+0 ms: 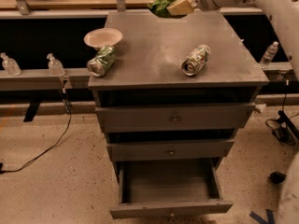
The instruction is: Place green rice chip bag into bottom drawer
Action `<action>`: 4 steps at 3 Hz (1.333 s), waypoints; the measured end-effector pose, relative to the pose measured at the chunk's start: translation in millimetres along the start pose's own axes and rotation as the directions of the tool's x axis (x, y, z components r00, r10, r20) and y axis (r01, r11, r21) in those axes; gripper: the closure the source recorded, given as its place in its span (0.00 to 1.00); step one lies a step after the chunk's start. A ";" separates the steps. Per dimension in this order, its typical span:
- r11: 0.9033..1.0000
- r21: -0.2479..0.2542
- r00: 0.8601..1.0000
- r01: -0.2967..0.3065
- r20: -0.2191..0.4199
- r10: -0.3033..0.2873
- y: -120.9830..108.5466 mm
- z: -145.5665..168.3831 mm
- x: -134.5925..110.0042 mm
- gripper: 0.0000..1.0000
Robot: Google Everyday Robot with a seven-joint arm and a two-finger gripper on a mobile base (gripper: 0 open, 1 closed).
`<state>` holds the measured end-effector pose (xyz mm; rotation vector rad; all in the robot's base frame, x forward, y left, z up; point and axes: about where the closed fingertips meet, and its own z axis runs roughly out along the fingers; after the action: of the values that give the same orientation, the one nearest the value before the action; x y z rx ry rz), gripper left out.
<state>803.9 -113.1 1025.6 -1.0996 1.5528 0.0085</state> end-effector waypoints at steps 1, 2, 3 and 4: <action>0.990 0.118 0.997 0.072 -0.009 -0.072 -18.6 -74.8 -20.9 1.00; 0.990 0.099 0.994 0.101 -0.050 -0.096 4.8 -79.6 -12.3 1.00; 0.991 0.095 0.994 0.099 -0.050 -0.095 6.6 -77.3 -10.9 1.00; 0.999 0.042 0.999 0.015 0.029 -0.016 11.2 -95.5 -17.8 1.00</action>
Offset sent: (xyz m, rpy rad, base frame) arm -0.0482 -0.0386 0.0506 -0.0447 -0.1106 -0.0714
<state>721.4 -148.5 1064.4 -1.0744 1.5119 -0.0179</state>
